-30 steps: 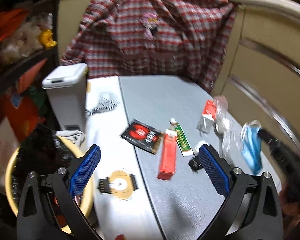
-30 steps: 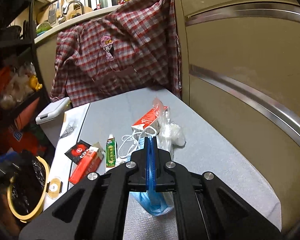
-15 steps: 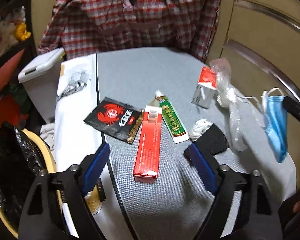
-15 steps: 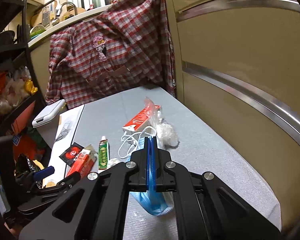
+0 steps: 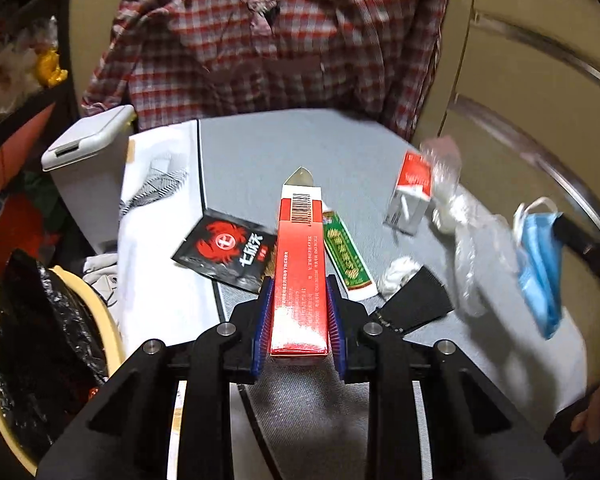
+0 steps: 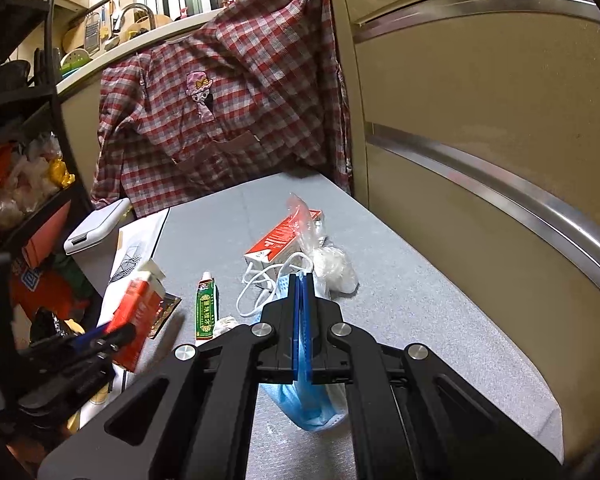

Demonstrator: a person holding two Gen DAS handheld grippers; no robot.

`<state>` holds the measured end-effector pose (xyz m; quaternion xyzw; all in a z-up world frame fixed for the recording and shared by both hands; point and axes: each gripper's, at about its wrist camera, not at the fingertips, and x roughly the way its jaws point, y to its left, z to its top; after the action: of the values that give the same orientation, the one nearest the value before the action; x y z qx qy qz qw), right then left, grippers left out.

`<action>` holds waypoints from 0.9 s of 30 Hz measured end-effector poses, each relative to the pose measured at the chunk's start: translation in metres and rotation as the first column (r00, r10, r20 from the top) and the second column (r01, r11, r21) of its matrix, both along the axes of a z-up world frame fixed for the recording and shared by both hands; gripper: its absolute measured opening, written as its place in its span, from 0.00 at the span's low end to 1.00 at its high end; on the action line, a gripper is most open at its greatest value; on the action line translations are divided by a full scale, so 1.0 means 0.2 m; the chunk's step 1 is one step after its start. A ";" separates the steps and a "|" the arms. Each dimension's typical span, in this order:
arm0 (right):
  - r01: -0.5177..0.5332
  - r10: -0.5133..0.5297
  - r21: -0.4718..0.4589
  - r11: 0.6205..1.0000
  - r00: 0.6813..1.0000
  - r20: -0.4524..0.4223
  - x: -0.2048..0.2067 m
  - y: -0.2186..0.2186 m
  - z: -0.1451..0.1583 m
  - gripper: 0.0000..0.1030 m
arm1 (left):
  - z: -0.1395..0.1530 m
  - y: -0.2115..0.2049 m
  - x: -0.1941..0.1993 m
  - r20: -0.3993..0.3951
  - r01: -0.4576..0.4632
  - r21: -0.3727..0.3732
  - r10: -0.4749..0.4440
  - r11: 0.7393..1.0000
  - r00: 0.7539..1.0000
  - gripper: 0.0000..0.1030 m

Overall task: Collect trash
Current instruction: 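Grasp the red box with the left gripper while the right holds the mask, then carry the mask and red box over the bin and open both grippers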

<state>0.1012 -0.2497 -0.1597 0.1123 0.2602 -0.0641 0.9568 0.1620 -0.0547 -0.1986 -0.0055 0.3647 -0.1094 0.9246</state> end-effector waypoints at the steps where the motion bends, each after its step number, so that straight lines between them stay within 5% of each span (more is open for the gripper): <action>1: -0.004 0.004 0.001 1.000 1.000 0.001 0.00 0.01 0.00 0.02 | 0.03 0.02 -0.02 0.011 -0.003 -0.009 0.003 1.000 1.000 0.25; 14: -0.142 0.138 0.032 0.989 0.986 0.089 -0.08 0.22 0.18 0.02 | 0.39 0.32 -0.27 0.131 -0.097 -0.074 0.106 0.993 0.986 0.24; 27: -0.373 0.371 -0.002 0.928 0.921 0.116 -0.11 0.76 0.39 0.02 | 0.54 0.81 -0.48 0.136 -0.270 -0.060 0.276 0.961 0.952 0.25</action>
<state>0.0802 -0.0977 -0.0826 0.0739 0.2222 0.1280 0.9637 0.0658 0.1081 -0.0902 -0.0668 0.2911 0.0119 0.9543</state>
